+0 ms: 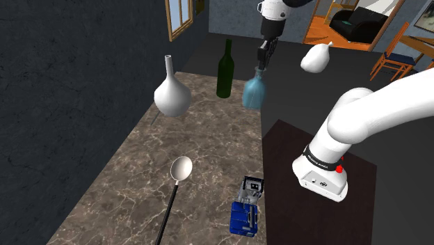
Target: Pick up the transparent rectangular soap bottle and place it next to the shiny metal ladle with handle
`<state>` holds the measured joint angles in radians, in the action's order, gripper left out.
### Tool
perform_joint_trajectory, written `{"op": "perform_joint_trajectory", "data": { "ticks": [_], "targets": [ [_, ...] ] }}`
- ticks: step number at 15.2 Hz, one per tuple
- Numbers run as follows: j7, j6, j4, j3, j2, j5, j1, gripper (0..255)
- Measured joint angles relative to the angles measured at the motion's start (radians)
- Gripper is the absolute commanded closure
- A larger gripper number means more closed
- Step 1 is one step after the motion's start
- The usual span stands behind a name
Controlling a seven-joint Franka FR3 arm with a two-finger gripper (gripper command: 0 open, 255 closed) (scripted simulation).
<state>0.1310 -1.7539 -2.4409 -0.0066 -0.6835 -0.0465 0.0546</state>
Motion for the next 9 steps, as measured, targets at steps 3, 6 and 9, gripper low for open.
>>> {"op": "perform_joint_trajectory", "data": {
  "ticks": [3,6,9],
  "targets": [
    [0.001,0.043,0.041,0.001,-0.002,0.001,0.0,255],
    [0.002,0.078,0.086,0.002,0.008,0.002,-0.001,255],
    [0.005,0.119,0.128,0.001,0.008,0.002,0.0,255]
  ]
}}
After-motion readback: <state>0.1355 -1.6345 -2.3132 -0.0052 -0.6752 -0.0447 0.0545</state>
